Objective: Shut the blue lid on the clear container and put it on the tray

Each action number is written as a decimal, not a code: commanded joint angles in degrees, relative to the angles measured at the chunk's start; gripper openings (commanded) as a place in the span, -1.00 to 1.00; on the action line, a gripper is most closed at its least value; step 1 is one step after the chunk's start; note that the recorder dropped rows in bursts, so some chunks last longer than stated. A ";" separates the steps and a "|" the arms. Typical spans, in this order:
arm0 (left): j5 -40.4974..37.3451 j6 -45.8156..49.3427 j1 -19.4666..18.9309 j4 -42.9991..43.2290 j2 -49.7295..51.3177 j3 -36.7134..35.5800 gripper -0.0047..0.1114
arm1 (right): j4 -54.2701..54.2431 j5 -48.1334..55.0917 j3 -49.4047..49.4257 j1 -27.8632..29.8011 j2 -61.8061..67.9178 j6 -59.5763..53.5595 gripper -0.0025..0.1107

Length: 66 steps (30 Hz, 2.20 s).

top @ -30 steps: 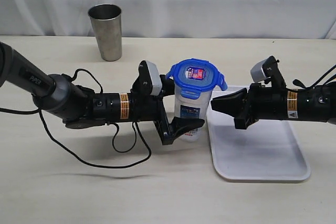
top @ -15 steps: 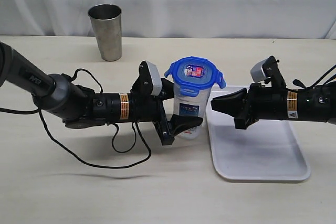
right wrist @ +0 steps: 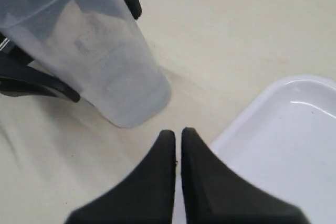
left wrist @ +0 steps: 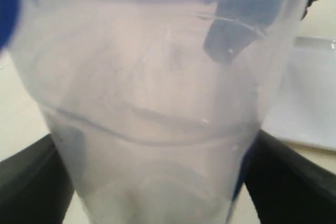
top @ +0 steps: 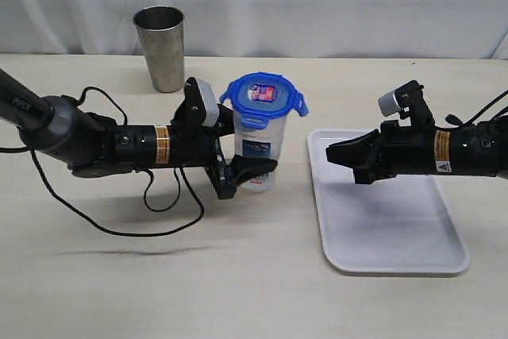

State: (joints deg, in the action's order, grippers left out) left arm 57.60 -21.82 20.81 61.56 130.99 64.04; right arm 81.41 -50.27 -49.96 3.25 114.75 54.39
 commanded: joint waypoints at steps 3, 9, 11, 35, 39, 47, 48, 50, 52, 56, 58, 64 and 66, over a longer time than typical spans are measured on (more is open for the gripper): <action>-7.59 -3.85 -2.88 1.21 -0.81 -0.11 -0.92 | 2.11 0.91 -0.77 -0.08 -5.79 11.01 -0.55; -10.18 -3.73 -3.42 -0.12 -0.70 -0.54 -0.92 | 7.93 1.82 -2.46 -0.75 -12.19 34.96 -0.21; -10.14 -3.73 -3.42 -0.48 -0.70 -0.54 -0.92 | 9.36 5.04 -2.56 -2.94 -14.75 39.85 -0.21; -8.97 -2.08 -3.42 -0.84 -0.70 -0.54 -0.92 | 18.54 30.81 -23.62 -20.03 -11.18 59.69 -0.21; -8.97 -1.43 -3.42 -1.35 -0.70 -0.54 -0.92 | 18.54 50.84 -23.62 -22.03 -11.41 53.71 -0.21; -8.97 -0.56 -3.42 -2.51 -0.70 -0.54 -0.92 | -15.88 84.78 -29.44 -22.95 -9.77 13.51 -0.21; -8.97 -0.56 -3.42 -2.51 -0.70 -0.54 -0.92 | -26.41 85.15 -31.50 -22.02 -9.39 4.08 -0.21; -8.97 -0.56 -3.42 -2.51 -0.70 -0.54 -0.92 | -50.47 84.80 -35.00 -19.85 -8.87 -21.19 -0.21; -8.97 -0.56 -3.42 -2.51 -0.70 -0.54 -0.92 | -78.61 85.59 -38.22 -17.34 -8.61 -45.00 -0.19; -9.07 -0.55 -3.42 -2.51 -0.70 -0.54 -0.92 | -118.10 92.54 -41.22 -14.44 -8.61 -71.26 -0.13; -9.07 -0.55 -3.42 -2.51 -0.70 -0.54 -0.92 | -124.48 96.28 -41.22 -14.92 -8.61 -75.52 -0.13; -9.07 -0.55 -3.42 -2.51 -0.70 -0.54 -0.92 | -116.45 100.54 -41.10 -19.53 -7.12 -67.27 -0.13; -9.07 -0.55 -3.42 -2.51 -0.70 -0.54 -0.92 | -115.73 99.85 -41.10 -21.15 -5.94 -65.46 -0.14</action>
State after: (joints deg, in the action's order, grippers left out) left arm 52.39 -23.74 17.93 58.95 129.81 64.09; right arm -35.83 49.68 -90.98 -16.76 107.78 -13.10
